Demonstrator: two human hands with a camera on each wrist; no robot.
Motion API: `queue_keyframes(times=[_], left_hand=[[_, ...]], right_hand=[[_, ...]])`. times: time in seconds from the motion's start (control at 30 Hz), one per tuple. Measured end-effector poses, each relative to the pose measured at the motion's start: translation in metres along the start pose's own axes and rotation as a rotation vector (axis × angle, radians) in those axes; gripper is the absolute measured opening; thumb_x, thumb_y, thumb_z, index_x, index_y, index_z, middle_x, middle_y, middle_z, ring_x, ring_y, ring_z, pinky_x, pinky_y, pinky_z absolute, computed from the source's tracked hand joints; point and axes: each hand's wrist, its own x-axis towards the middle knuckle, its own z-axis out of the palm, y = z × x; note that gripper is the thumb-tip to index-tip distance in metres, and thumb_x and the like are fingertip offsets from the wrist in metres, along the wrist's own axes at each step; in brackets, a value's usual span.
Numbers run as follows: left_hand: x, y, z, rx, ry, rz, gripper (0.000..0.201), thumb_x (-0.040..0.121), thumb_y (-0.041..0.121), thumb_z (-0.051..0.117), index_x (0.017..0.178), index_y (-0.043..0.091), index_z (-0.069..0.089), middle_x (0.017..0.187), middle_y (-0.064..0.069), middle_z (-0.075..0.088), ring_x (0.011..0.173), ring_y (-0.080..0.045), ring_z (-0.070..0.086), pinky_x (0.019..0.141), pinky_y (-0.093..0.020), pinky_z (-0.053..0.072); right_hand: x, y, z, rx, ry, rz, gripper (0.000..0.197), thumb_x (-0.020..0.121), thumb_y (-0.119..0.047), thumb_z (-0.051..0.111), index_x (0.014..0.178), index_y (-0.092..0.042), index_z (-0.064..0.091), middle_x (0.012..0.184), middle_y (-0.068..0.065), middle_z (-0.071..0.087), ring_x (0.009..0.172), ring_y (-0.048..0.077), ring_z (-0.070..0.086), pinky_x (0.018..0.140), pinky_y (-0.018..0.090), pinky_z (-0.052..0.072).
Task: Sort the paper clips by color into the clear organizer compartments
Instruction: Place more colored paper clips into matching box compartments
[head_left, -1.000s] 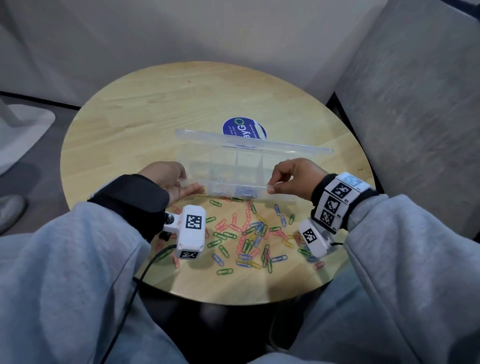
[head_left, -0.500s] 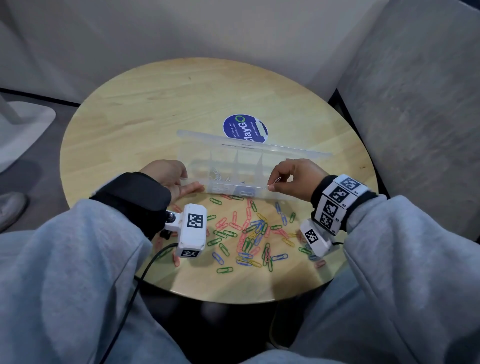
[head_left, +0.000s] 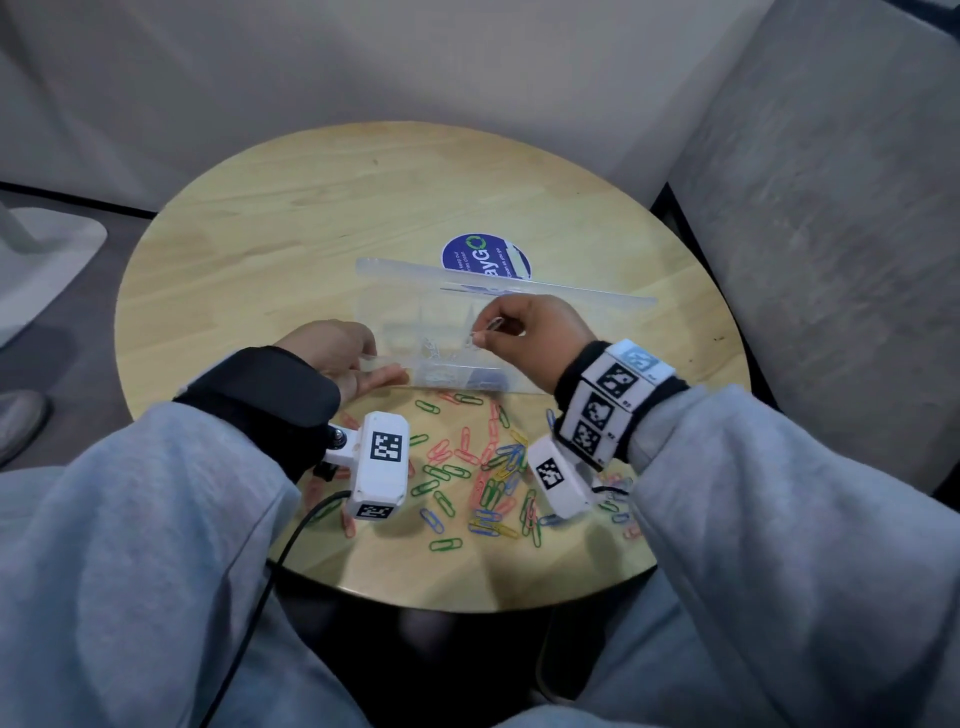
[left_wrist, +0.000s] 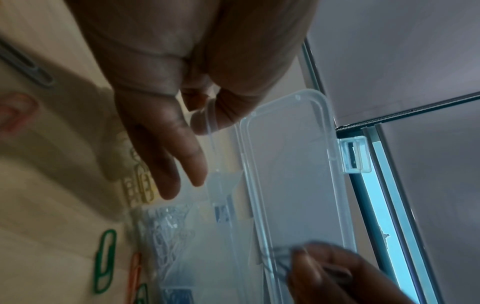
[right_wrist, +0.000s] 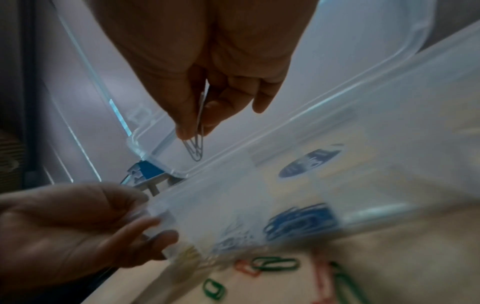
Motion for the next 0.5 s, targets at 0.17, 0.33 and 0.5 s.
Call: queue_keyframes(times=[0.17,0.33,0.5], left_hand=[[-0.002,0.0,-0.001,0.011,-0.056,0.047,0.046,0.094,-0.007,0.029,0.139,-0.007,0.019,0.141,-0.03,0.025,0.115,-0.049,0.053,0.053,-0.028,0.057],[0.0,0.005,-0.006,0.015,-0.063,0.07,0.046,0.094,-0.009,0.03,0.139,-0.002,0.022,0.139,-0.028,0.026,0.111,-0.052,0.055,0.048,-0.028,0.057],[-0.003,0.005,-0.003,0.072,-0.082,0.09,0.021,0.094,-0.008,0.032,0.114,-0.001,0.032,0.126,-0.025,0.041,0.112,-0.046,0.057,0.061,-0.026,0.058]], right_hand=[[0.016,-0.022,0.022,-0.13,-0.03,0.01,0.025,0.087,-0.026,0.063,0.11,-0.017,0.066,0.104,-0.002,0.066,0.09,0.009,0.056,0.086,0.018,0.044],[0.005,-0.004,0.006,-0.304,0.071,-0.103,0.028,0.088,-0.04,0.058,0.109,-0.022,0.062,0.104,-0.007,0.062,0.101,0.012,0.058,0.105,0.031,0.035],[-0.003,0.011,-0.005,-0.936,-0.354,-0.108,0.057,0.083,-0.068,0.042,0.122,-0.028,0.056,0.123,-0.005,0.059,0.131,0.012,0.039,0.116,0.045,-0.006]])
